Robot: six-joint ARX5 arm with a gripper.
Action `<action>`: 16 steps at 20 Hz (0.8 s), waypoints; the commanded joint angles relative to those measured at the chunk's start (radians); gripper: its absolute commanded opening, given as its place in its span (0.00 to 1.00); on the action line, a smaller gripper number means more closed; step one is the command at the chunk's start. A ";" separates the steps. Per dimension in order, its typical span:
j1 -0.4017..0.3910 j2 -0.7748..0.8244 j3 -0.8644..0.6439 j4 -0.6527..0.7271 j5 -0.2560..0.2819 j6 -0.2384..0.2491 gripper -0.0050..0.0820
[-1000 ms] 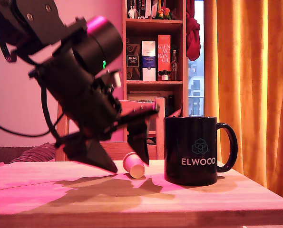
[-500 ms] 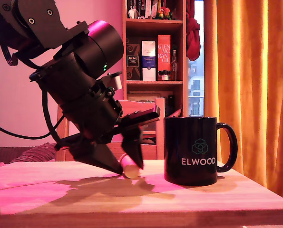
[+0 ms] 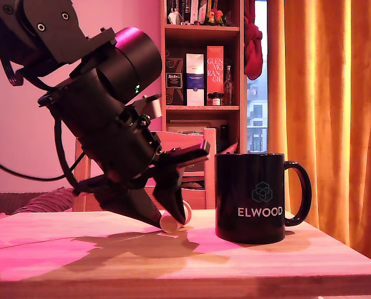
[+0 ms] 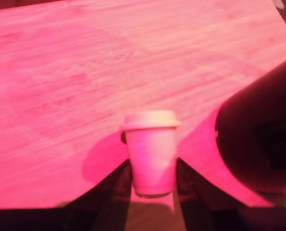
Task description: Pick up the coffee capsules on the table and drop them inside the coffee cup
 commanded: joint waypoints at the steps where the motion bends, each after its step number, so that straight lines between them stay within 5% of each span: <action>1: 0.001 -0.045 -0.012 -0.033 0.000 0.036 0.30; 4: 0.001 -0.117 -0.012 -0.078 0.001 0.175 0.30; 7: 0.001 -0.177 -0.012 -0.121 0.001 0.254 0.30; 12: 0.003 -0.284 -0.012 -0.169 0.015 0.314 0.30; 16: 0.003 -0.348 -0.012 -0.124 0.074 0.339 0.30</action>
